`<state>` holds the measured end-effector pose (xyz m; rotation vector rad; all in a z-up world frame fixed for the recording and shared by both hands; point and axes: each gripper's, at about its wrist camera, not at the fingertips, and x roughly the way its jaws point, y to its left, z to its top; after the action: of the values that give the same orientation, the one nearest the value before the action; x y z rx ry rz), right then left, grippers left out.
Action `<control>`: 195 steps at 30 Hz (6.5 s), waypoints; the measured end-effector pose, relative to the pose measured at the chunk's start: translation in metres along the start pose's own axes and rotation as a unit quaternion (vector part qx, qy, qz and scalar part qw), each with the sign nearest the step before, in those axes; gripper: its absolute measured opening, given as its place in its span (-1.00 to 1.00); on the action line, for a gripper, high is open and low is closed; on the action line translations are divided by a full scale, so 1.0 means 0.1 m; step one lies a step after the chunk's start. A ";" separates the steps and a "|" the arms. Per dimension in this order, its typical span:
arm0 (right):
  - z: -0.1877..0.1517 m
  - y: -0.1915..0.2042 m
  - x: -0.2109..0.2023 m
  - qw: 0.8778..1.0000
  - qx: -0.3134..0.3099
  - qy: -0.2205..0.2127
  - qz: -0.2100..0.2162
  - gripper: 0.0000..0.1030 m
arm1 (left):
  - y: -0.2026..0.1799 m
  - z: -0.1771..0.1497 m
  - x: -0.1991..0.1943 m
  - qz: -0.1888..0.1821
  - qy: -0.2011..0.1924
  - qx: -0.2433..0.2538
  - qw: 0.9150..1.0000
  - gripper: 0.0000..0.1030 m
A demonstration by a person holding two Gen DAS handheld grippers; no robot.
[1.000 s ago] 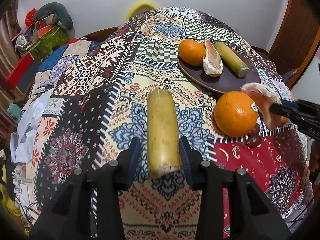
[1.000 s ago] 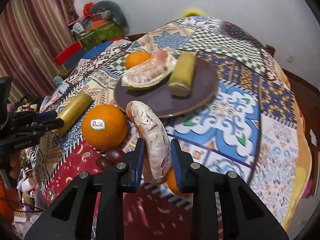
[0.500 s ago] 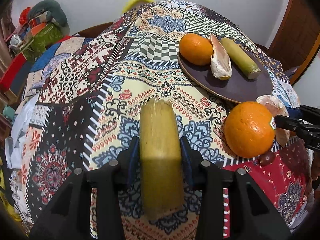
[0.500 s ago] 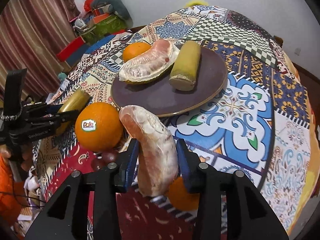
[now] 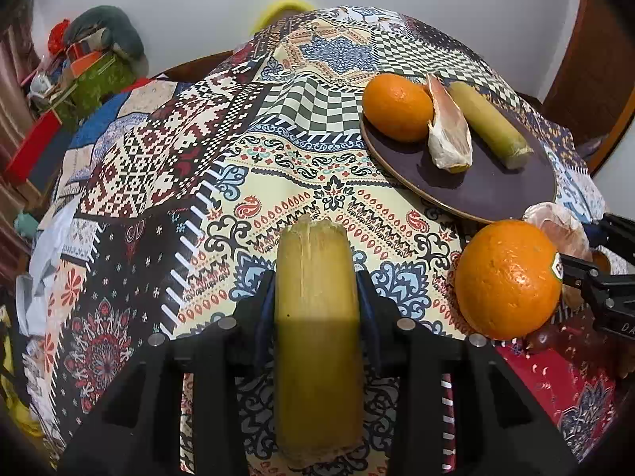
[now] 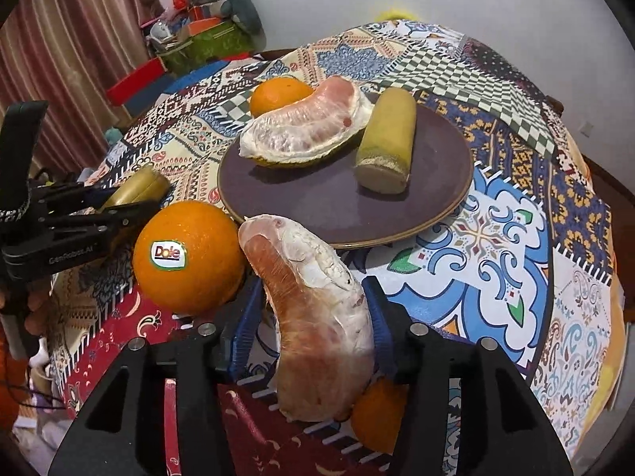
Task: Organize fruits
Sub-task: 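Lift gourd with left tool while right tool lifts pomelo peel toward plate, then place gourd on plate with left tool while right tool sets peel beside it, then grasp the large Dole orange with left tool while right tool grasps a tangerine, then place Dole orange on plate with left tool while right tool places tangerine there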
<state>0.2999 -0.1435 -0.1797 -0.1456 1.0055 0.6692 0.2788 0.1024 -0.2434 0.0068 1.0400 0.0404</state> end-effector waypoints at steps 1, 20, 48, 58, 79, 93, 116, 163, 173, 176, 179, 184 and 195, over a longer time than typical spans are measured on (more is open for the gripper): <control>0.00 0.00 -0.01 1.000 0.001 -0.002 -0.002 -0.15 | 0.01 0.00 -0.02 -0.002 0.000 -0.004 1.000 -0.25; -0.02 -0.04 -0.61 0.997 0.026 -0.068 -0.007 -0.57 | -0.08 -0.04 -0.83 -0.008 -0.073 -0.009 0.997 -0.26; 0.20 -0.41 -1.06 0.986 0.056 -0.149 -0.041 -0.57 | -0.76 0.55 -1.08 -0.051 -0.129 0.050 0.989 -0.26; 0.32 -0.56 -0.94 0.986 0.055 -0.151 -0.045 -0.57 | -1.02 0.77 -0.81 -0.074 -0.112 0.060 0.989 -0.26; 0.64 -0.65 -0.40 0.992 0.043 -0.118 -0.021 -0.57 | -1.19 1.18 0.03 -0.106 -0.034 0.055 0.992 -0.26; 0.75 -0.74 -0.03 0.995 0.049 -0.076 -0.033 -0.55 | -1.19 1.40 0.06 -0.094 -0.057 0.043 0.993 -0.26; 0.68 -0.52 -0.69 0.990 0.032 -0.121 -0.060 -0.28 | -0.98 1.11 -0.61 -0.088 -0.095 0.027 0.991 -0.26; -0.49 -0.19 -0.50 0.997 0.070 -0.016 -0.034 -0.27 | -0.91 -0.21 -0.42 -0.084 0.017 -0.005 0.996 0.10; -0.47 -0.21 -0.53 0.996 0.082 -0.031 -0.015 -0.38 | -0.89 -0.10 -0.30 -0.081 0.017 -0.001 0.997 0.21; -0.45 -0.19 -0.53 0.996 0.076 -0.033 -0.018 -0.38 | -0.91 -0.04 -0.26 -0.079 0.018 -0.001 0.997 0.27; -0.44 -0.19 -0.52 0.996 0.075 -0.033 -0.017 -0.38 | -0.93 0.00 -0.20 -0.071 0.019 0.002 0.997 0.30; -0.43 -0.22 -0.51 0.996 0.075 -0.034 -0.018 -0.38 | -0.91 0.05 -0.11 -0.080 0.027 -0.009 0.996 0.33; -0.38 -0.23 -0.56 0.996 0.075 -0.043 -0.018 -0.38 | -0.85 0.08 -0.09 -0.095 0.025 -0.024 0.995 0.33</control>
<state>0.2654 -0.2027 -0.1590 -0.0028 0.9638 0.5594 0.2838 0.0173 -0.2337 -0.1377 1.0859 -0.1067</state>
